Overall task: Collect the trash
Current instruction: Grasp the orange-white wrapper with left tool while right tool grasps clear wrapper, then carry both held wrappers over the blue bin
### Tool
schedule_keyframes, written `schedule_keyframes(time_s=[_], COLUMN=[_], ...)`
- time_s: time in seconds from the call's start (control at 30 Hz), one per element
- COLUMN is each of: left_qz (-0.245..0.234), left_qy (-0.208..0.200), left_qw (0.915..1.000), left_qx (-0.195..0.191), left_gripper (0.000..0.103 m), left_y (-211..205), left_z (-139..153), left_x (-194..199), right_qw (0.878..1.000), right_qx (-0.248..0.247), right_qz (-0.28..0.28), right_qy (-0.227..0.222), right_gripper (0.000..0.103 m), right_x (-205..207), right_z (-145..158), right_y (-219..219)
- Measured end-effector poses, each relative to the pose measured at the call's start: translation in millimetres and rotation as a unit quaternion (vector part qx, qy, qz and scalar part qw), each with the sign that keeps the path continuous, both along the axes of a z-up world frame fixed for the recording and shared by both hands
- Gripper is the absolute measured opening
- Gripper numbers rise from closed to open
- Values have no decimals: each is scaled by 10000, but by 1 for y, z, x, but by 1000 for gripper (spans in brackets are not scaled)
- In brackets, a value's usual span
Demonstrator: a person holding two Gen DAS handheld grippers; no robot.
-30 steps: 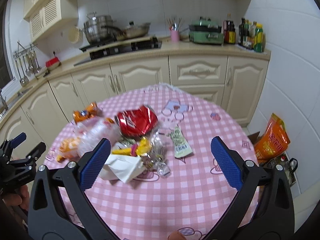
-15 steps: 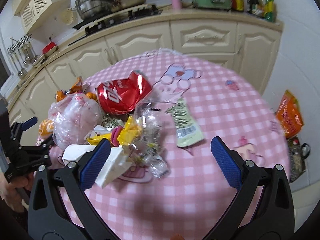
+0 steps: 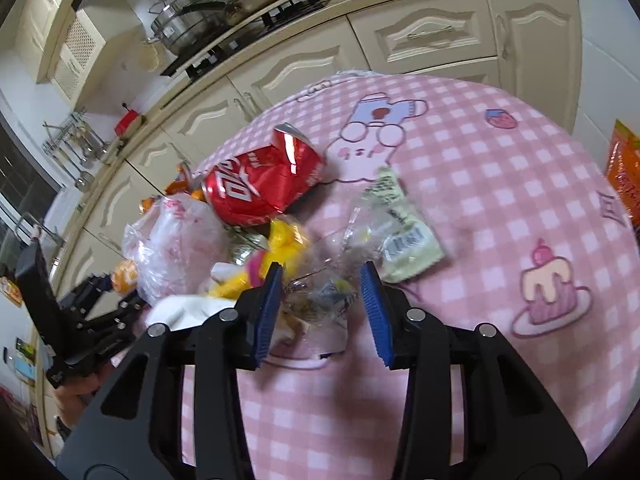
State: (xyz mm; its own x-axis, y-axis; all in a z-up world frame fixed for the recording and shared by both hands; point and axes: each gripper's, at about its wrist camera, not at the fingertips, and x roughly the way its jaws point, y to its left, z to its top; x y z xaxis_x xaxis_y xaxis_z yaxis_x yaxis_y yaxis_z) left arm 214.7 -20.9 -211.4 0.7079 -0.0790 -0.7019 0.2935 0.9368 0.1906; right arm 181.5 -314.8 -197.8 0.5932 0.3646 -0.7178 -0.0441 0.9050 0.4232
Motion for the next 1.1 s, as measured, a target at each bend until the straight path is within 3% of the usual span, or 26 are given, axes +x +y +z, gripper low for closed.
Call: schedule_keyframes(time_s=[0.03, 0.1, 0.17, 0.3, 0.6, 0.8, 0.9, 1.1], left_qz=[35, -70, -85, 15, 652, 984, 841, -18], left_qy=[-47, -19, 123, 186, -97, -650, -962, -1217], left_qw=[9999, 10000, 9998, 9985, 9924, 9844, 9813, 9769], left_qx=[82, 32, -159, -512, -1039, -1305, -1436, -1754], left_gripper=[84, 83, 62, 53, 51, 51, 51, 51], left_y=[-2, -5, -3, 11, 50, 62, 48, -19], left_z=[-1, -1, -1, 1, 14, 48, 74, 112], left_x=[0, 4, 10, 2, -45, -90, -110, -134], right_qw=[10000, 9999, 9998, 9996, 9970, 9918, 9884, 9812], right_qx=[-63, -156, -203, -59, 83, -14, -5, -2], right_qz=[16, 33, 13, 49, 14, 70, 45, -323], right_qy=[24, -33, -57, -254, -764, -1277, -1518, -1902], right_gripper=[48, 48, 42, 40, 40, 40, 40, 40], right_x=[0, 3, 3, -9, -47, -75, -91, -131], right_z=[-2, -3, -5, 0, 32, 66, 82, 108], right_y=[2, 5, 5, 4, -7, -13, -21, -69])
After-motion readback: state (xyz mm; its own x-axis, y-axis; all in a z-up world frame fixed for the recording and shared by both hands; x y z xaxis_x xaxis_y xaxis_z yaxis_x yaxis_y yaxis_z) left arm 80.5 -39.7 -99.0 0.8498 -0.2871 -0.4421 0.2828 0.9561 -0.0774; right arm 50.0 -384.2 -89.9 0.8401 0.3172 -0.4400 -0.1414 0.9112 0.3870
